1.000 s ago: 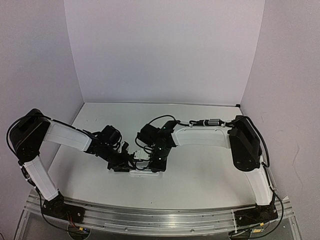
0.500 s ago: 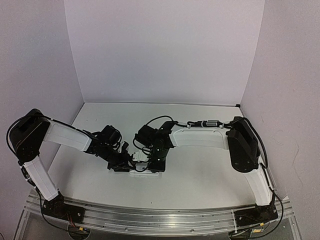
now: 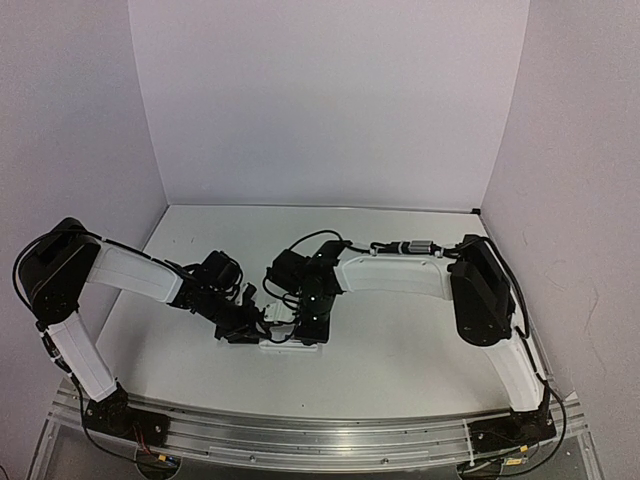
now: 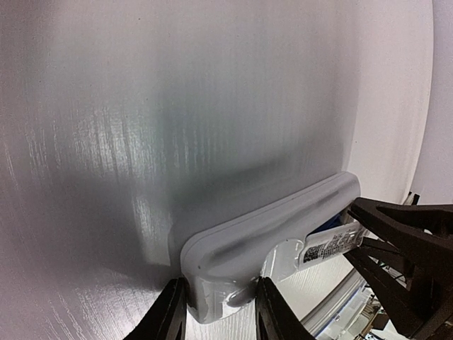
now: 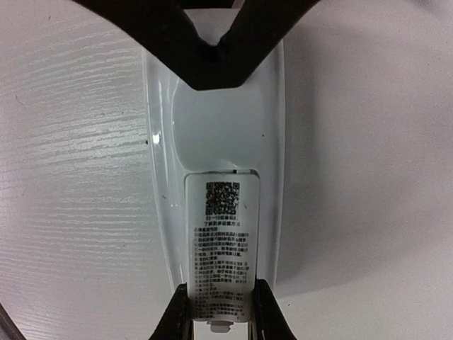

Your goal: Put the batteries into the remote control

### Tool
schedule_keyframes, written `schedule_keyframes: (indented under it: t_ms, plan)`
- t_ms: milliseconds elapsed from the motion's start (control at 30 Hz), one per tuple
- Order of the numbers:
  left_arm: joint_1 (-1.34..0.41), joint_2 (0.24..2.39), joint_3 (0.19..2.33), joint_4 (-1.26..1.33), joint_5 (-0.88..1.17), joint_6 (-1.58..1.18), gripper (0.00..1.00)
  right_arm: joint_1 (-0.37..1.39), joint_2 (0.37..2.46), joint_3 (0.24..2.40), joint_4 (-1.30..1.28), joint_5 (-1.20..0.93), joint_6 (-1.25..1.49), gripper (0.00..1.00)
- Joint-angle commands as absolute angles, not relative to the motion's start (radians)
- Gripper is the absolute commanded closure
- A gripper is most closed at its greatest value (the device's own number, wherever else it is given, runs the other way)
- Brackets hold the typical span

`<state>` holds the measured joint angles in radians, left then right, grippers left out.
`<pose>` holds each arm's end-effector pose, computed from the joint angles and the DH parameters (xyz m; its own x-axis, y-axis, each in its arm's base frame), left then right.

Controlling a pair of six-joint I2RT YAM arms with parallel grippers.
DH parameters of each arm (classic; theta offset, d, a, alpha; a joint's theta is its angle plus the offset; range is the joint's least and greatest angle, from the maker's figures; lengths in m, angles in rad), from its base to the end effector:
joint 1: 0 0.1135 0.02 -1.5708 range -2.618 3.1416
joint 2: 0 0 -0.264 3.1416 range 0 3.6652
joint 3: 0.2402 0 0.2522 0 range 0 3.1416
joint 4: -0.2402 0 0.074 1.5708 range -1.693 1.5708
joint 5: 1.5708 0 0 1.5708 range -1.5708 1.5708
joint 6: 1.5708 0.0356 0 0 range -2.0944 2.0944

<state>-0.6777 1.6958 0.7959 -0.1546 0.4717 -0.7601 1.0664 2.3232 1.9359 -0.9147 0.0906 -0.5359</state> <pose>0.2270 -0.2035 0.1289 -0.9962 0.0140 -0.0855 0.0647 0.7767 -0.6265 0.2343 0.4178 0.1637 0.0386 -0.9822 -0.1838 -0.9776 0.0009 -0.2106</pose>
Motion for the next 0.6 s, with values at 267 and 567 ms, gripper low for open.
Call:
schedule_keyframes:
  t_ms: [267, 567]
  plan:
    - [-0.713, 1.674, 0.807, -0.01, 0.555, -0.761, 0.69, 1.086, 2.44, 2.082, -0.969, 0.028, -0.529, 1.0]
    - [-0.716, 1.679, 0.803, 0.031, 0.583, -0.754, 0.69, 1.088, 2.48, 2.158, -0.969, -0.028, -0.504, 1.0]
